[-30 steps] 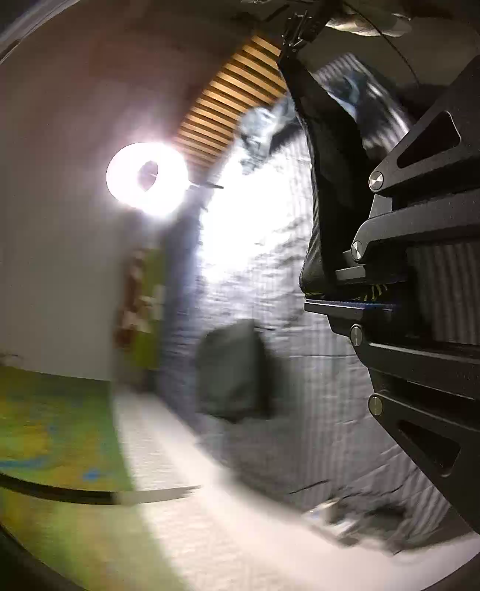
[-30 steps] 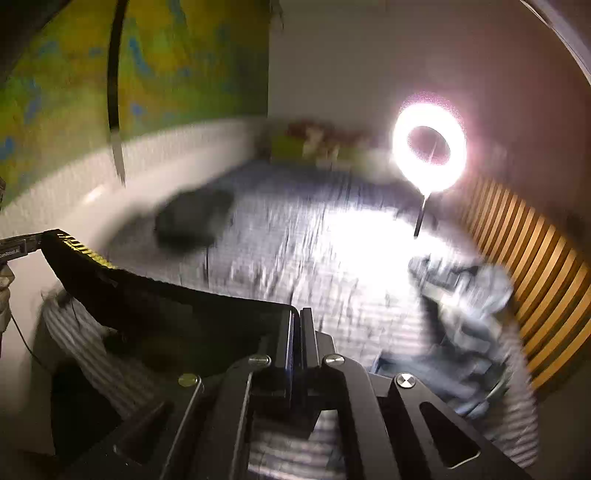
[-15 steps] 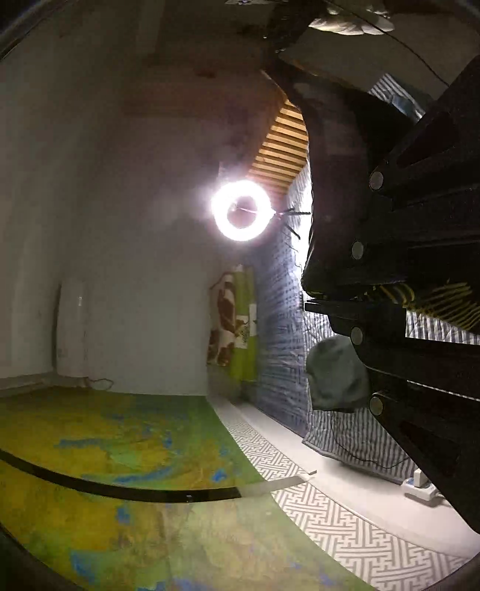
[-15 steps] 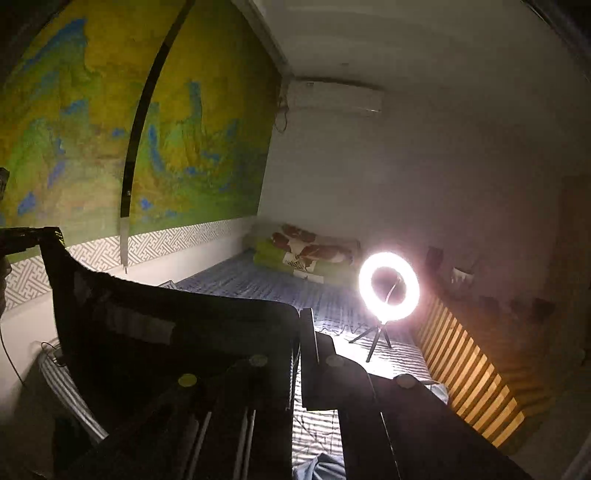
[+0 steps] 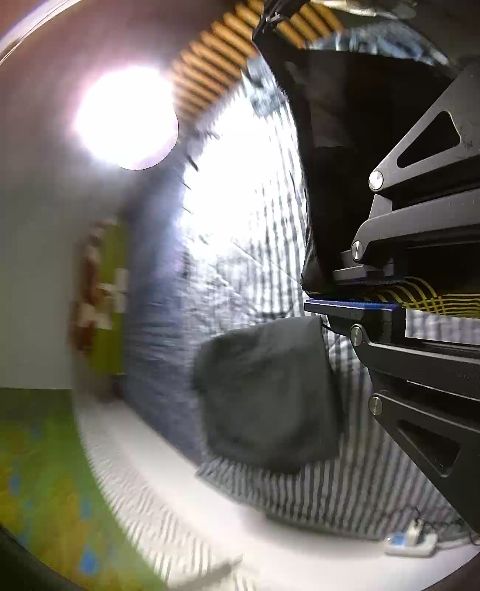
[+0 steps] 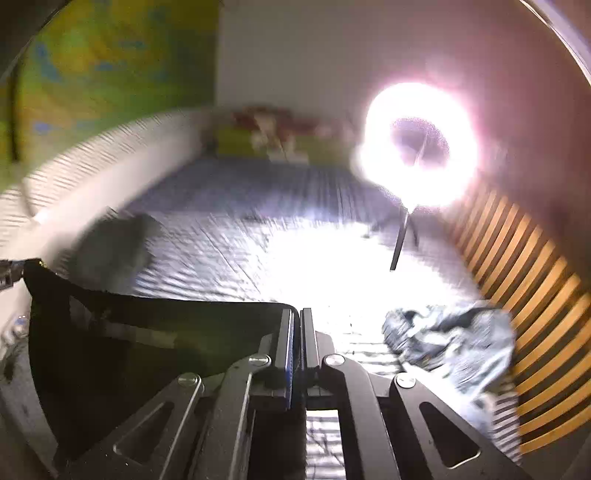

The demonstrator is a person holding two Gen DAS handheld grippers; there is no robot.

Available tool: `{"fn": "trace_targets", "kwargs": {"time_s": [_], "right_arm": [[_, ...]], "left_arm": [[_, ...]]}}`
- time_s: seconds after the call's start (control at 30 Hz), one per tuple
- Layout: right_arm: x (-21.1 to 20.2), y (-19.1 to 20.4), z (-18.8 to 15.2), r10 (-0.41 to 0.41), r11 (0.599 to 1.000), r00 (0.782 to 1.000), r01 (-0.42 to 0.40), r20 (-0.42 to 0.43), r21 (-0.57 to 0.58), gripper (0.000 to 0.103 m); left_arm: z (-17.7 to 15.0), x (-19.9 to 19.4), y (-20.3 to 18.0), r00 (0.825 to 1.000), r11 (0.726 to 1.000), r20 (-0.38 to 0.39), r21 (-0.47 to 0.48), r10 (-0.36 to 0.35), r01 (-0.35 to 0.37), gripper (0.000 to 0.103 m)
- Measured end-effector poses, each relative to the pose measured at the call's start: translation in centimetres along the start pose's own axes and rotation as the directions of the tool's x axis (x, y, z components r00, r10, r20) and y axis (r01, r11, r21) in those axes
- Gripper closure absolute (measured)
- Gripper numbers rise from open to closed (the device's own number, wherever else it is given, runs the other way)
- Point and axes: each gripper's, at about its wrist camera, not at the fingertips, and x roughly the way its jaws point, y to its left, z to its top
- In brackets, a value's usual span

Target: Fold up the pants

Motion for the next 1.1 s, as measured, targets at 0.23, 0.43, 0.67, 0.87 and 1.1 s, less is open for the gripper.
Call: {"fn": "trace_targets", "kwargs": {"time_s": [0.23,0.43,0.67,0.87,1.1], "right_arm": [[18.8,-2.6,-4.3,-0.023,0.995,0.974,0.043,-0.224,0.085,0.100],[22.7,-4.2,-6.6,0.156,0.979,0.936,-0.104,-0.315,0.176,0.086],[19.3,-7.0,-7.0,0.244,0.959,0.951,-0.207,-0.190,0.194,0.071],[19.6,-6.5,-7.5,0.267,0.957,0.948,-0.240,-0.174,0.164,0.071],[21.5,-4.3,-7.9,0.222,0.975,0.955,-0.217,-0.198,0.046,0.071]], "left_arm": [[-1.0,20.4,-2.8,0.978,0.997,-0.192,0.044,0.076,-0.069,0.097],[-2.9,24.6,-1.7,0.958,0.998,-0.280,-0.020,-0.061,0.057,0.062],[-2.6,19.4,1.6,0.978,0.988,-0.139,-0.031,-0.154,0.151,0.040],[-4.4,19.3,-1.8,0.992,0.964,-0.125,0.260,-0.026,0.058,0.038],[-4.8,23.1,-4.2,0.990,0.934,-0.140,0.352,-0.007,0.056,0.038]]}}
